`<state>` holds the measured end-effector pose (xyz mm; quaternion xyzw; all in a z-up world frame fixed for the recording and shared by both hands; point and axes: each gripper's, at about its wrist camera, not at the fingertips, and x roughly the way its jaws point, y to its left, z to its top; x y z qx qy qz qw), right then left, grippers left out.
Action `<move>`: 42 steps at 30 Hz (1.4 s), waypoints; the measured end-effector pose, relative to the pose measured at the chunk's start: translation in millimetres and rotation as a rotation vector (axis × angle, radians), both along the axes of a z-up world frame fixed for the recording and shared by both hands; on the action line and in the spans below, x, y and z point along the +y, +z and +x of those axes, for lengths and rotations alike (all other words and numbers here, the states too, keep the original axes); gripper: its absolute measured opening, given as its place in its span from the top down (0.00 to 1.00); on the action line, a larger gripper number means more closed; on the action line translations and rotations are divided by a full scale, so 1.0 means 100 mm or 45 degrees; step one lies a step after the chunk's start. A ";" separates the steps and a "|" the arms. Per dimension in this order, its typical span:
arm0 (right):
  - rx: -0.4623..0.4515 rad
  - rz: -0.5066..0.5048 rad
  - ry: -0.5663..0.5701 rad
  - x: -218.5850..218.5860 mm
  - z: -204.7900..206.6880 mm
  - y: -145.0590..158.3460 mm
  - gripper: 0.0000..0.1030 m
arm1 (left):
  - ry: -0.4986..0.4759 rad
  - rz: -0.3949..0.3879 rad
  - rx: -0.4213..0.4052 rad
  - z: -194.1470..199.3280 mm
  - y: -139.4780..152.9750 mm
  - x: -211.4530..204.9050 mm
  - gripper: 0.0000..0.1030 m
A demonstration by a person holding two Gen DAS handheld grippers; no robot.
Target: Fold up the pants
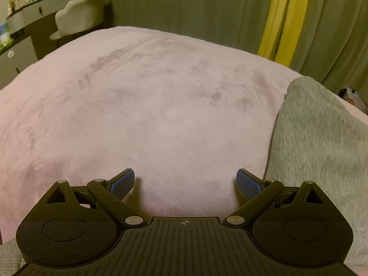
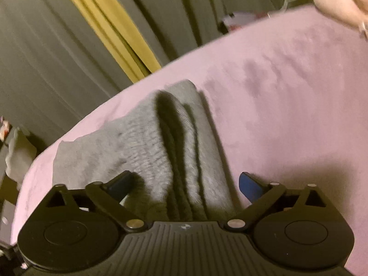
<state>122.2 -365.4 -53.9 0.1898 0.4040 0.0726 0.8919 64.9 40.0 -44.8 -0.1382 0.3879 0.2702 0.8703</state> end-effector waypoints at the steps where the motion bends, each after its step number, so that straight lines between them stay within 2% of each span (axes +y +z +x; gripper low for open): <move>1: 0.025 0.050 -0.009 -0.05 0.01 -0.04 0.04 | 0.000 0.002 0.001 0.00 0.00 0.00 0.04; 3: 0.059 0.125 -0.015 -0.13 0.03 -0.09 0.04 | -0.002 0.000 0.000 0.00 0.00 0.00 0.04; 9: 0.062 0.158 0.006 -0.17 0.01 -0.10 0.04 | -0.061 -0.017 -0.013 0.00 0.02 -0.01 0.04; 15: 0.072 0.200 0.026 -0.20 0.06 -0.12 0.04 | -0.248 -0.079 -0.020 0.07 0.09 -0.09 0.04; 18: 0.077 0.241 0.042 -0.22 0.08 -0.14 0.04 | -0.369 -0.140 -0.075 0.14 0.15 -0.13 0.03; 21: 0.081 0.267 0.063 -0.23 0.10 -0.17 0.04 | -0.493 -0.209 -0.073 0.32 0.16 -0.15 0.03; 26: 0.076 0.298 0.103 -0.23 0.18 -0.21 0.04 | -0.691 -0.231 0.048 0.73 0.08 -0.24 0.03; 28: 0.080 0.333 0.137 -0.21 0.23 -0.24 0.04 | -0.747 -0.267 0.086 0.87 0.01 -0.26 0.03; 31: 0.079 0.319 0.219 -0.12 0.31 -0.28 0.03 | -0.774 -0.336 0.082 0.97 -0.11 -0.25 0.01; 37: 0.032 0.261 0.285 0.03 0.38 -0.29 0.04 | -0.832 -0.390 0.036 1.16 -0.22 -0.22 0.00; 39: -0.014 0.189 0.293 0.09 0.37 -0.28 0.21 | -0.856 -0.394 0.042 1.23 -0.24 -0.22 0.00; 42: -0.024 0.195 0.314 0.10 0.35 -0.27 0.28 | -0.863 -0.386 0.039 1.27 -0.23 -0.24 0.00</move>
